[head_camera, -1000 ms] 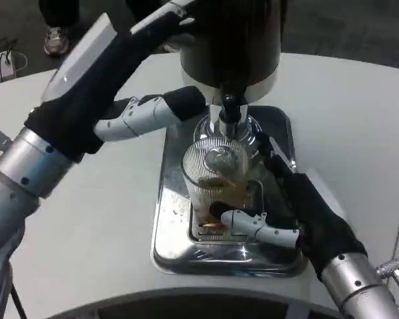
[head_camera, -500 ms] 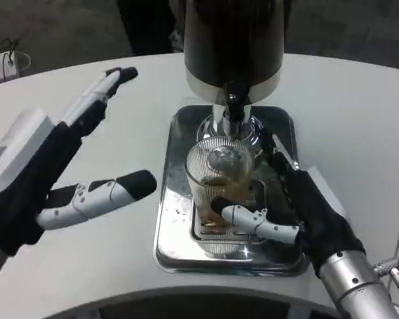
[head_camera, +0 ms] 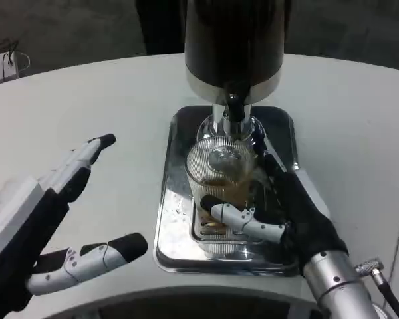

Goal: Grasp the cup under the faucet to collect the drink, then remove the cup.

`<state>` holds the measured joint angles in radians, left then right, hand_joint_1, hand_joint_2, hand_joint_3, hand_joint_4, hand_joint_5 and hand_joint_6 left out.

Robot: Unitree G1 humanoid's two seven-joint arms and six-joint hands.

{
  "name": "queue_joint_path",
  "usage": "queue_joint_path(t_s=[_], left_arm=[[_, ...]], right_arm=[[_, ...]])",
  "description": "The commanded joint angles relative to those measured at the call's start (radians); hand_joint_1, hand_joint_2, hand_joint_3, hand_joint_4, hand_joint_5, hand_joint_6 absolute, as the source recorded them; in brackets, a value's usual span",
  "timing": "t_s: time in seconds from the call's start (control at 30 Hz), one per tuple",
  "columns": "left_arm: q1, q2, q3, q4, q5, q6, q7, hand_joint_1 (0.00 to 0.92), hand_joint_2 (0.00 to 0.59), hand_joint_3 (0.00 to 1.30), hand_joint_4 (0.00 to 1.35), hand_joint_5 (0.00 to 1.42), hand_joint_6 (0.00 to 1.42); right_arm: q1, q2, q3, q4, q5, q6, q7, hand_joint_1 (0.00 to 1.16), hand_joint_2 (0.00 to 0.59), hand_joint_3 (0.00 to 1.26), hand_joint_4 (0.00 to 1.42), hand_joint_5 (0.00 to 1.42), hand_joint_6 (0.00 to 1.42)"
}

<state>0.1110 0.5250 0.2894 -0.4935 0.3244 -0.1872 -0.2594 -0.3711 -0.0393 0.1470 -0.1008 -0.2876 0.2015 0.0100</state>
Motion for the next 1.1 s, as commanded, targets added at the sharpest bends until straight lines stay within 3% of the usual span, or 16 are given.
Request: queue_joint_path(t_s=[0.03,0.57,1.1], left_arm=[[0.068,-0.009,-0.014,-0.040,0.016,0.029,-0.017,0.000,0.058,0.04,0.00,0.00,0.12],[0.218,-0.015,0.005,-0.088,0.015,0.036,-0.014,0.000,0.055,0.04,0.00,0.00,0.11],[0.231,0.006,0.036,-0.087,-0.002,0.059,-0.049,0.000,0.053,0.07,0.00,0.01,0.12]], right_arm=[[-0.017,0.018,0.013,0.034,0.000,-0.036,-0.026,0.82,0.193,0.00,0.00,0.00,0.03],[-0.057,0.086,0.053,0.136,-0.061,-0.079,-0.168,0.82,0.192,0.00,0.00,0.01,0.03],[-0.086,0.148,0.093,0.223,-0.135,-0.086,-0.308,0.85,0.186,0.00,0.02,0.10,0.07]])
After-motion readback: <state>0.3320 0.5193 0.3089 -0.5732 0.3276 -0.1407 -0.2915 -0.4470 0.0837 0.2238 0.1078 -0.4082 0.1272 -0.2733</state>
